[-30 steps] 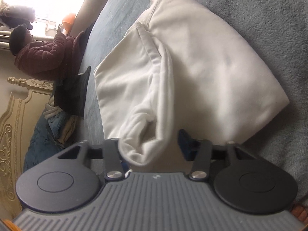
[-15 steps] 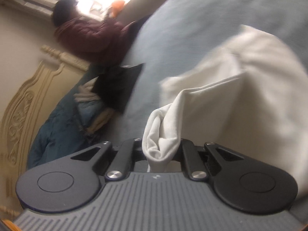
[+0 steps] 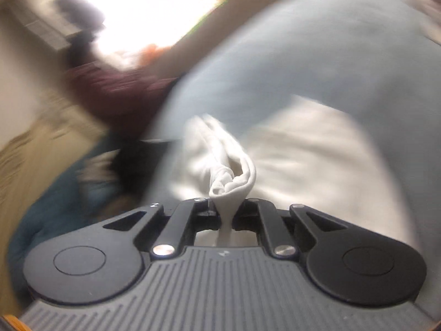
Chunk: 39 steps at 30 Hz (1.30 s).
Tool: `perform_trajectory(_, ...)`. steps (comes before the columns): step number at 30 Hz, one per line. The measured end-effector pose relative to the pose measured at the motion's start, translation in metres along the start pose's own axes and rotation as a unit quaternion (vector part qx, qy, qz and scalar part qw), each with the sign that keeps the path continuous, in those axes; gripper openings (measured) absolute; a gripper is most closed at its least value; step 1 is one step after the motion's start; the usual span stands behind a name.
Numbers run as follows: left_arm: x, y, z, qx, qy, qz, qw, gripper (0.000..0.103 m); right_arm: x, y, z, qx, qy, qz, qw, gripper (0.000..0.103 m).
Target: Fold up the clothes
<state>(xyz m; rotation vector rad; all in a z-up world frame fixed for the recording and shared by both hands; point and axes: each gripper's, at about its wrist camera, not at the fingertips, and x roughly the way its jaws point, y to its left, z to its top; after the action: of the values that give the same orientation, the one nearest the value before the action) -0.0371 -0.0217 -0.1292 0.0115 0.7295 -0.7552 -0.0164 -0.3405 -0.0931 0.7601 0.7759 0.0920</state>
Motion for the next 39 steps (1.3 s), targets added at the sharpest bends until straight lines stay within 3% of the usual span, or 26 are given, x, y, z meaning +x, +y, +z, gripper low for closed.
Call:
perform_trajectory(2,0.007,-0.01,-0.003,0.027,0.015,0.003,0.9995,0.067,-0.004,-0.036,-0.014,0.036,0.004,-0.036,0.999,0.005)
perform_trajectory(4,0.012,-0.021,-0.004,0.057,0.025,0.016,0.9979,0.067,-0.005,-0.057,-0.021,0.075,0.004,-0.027,0.997,0.005)
perform_trajectory(12,0.025,-0.056,-0.011,0.164,0.052,0.107,0.9793,0.058,-0.011,-0.042,-0.013,0.025,-0.028,0.031,0.999,0.005)
perform_trajectory(16,0.027,-0.059,-0.012,0.171,0.06,0.117,0.9764,0.051,-0.009,-0.05,-0.018,0.027,-0.018,0.025,0.999,0.004)
perform_trajectory(20,0.023,-0.06,-0.011,0.17,0.063,0.118,0.9763,0.041,-0.031,-0.027,-0.02,-0.045,-0.058,0.064,0.995,0.004)
perform_trajectory(22,0.022,-0.06,-0.013,0.171,0.065,0.121,0.9756,0.037,-0.033,-0.028,-0.023,-0.064,-0.057,0.054,0.995,0.004)
perform_trajectory(26,0.022,-0.062,-0.016,0.18,0.067,0.126,0.9733,0.026,-0.011,-0.074,-0.035,-0.01,-0.016,0.008,1.0,0.004)
perform_trajectory(31,0.017,-0.066,-0.018,0.201,0.056,0.136,0.9685,0.014,-0.013,-0.079,-0.043,-0.009,-0.025,0.02,0.999,0.004)
perform_trajectory(36,0.023,-0.069,-0.017,0.216,0.064,0.137,0.9646,0.014,-0.019,-0.071,-0.045,-0.052,-0.035,0.014,0.998,0.004)
perform_trajectory(39,0.023,-0.071,-0.025,0.238,0.066,0.142,0.9585,0.015,-0.005,-0.094,-0.056,-0.024,-0.013,-0.007,1.0,0.004)
